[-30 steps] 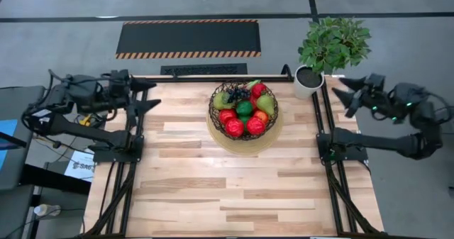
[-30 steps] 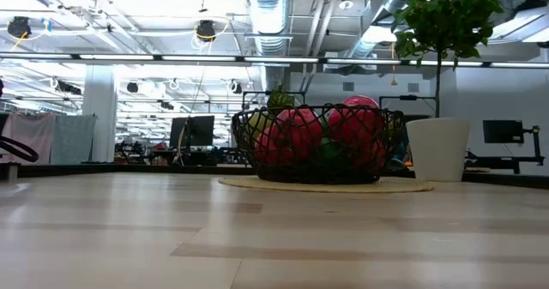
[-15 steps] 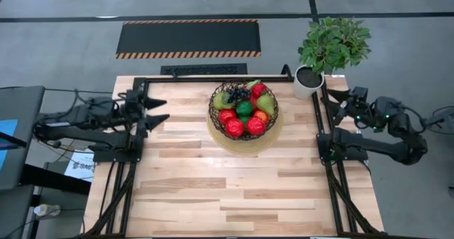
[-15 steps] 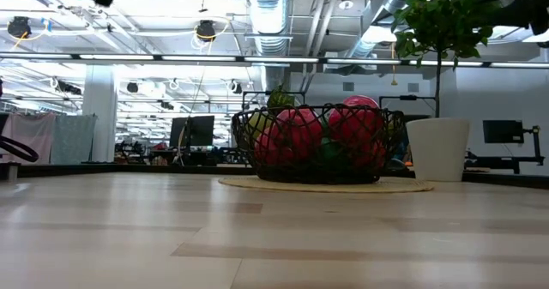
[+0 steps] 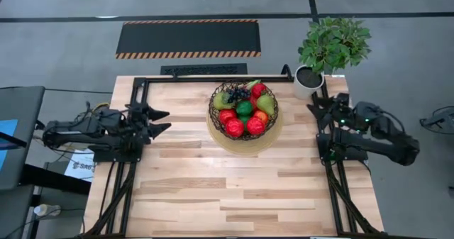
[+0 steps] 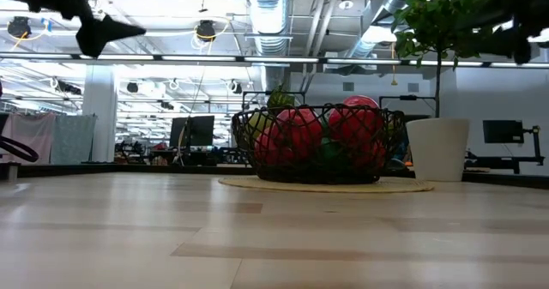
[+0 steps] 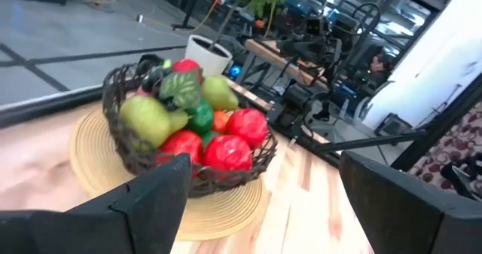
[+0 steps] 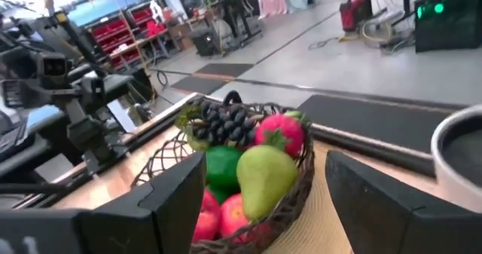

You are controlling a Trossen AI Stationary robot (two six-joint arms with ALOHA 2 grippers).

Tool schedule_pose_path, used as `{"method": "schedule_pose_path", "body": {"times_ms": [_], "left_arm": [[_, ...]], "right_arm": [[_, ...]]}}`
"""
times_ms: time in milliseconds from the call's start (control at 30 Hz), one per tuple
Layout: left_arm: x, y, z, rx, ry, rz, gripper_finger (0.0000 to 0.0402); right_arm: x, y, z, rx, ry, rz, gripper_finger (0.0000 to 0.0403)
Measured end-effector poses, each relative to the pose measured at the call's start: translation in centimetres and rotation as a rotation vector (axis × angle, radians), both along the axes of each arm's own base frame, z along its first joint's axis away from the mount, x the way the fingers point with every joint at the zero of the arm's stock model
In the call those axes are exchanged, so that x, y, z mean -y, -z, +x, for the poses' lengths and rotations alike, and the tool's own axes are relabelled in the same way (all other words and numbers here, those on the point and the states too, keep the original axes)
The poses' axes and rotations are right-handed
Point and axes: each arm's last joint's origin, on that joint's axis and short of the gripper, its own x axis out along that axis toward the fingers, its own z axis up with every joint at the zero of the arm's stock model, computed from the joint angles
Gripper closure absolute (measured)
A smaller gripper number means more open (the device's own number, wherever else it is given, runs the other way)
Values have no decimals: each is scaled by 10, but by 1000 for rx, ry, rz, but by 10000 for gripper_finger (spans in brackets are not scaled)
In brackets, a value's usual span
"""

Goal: Build produce basket
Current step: Return to Home Position

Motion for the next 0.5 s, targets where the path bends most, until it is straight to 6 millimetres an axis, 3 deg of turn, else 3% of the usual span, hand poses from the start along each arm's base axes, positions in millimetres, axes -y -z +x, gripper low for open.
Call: {"method": "schedule_pose_path", "body": {"times_ms": [333,500], "left_arm": [[0,45,0,-15,-9,-55,77],[1,75,3,15,9,-113,77]], "right_arm": [[7,21,25,167,-1,42,111],[10,43,37,168,-22,69,111]]}}
